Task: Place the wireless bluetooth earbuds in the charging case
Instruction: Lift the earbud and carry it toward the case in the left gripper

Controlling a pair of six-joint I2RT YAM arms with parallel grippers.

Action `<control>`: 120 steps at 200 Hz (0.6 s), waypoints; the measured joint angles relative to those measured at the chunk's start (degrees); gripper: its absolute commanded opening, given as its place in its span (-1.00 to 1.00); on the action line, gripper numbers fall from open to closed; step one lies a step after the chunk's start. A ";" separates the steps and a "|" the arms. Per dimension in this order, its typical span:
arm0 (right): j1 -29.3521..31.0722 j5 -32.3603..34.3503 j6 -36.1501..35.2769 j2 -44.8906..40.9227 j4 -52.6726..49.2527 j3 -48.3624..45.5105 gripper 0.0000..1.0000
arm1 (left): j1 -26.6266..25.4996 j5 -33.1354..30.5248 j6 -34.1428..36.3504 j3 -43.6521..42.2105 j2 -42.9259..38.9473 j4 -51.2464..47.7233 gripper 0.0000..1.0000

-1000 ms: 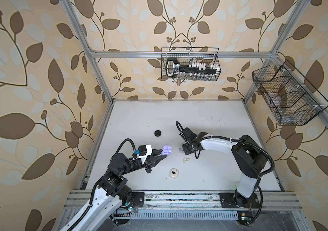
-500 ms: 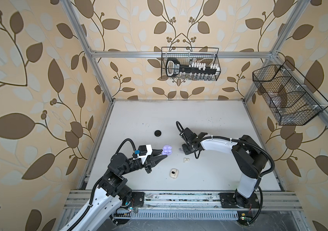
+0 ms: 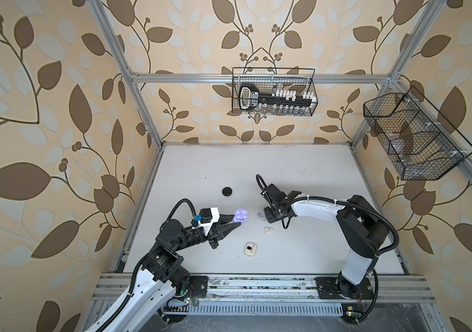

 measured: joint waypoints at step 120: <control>-3.23 -2.54 2.89 -30.36 5.92 -7.28 -0.76 | 0.00 -4.28 -3.78 0.00 6.78 9.88 -1.00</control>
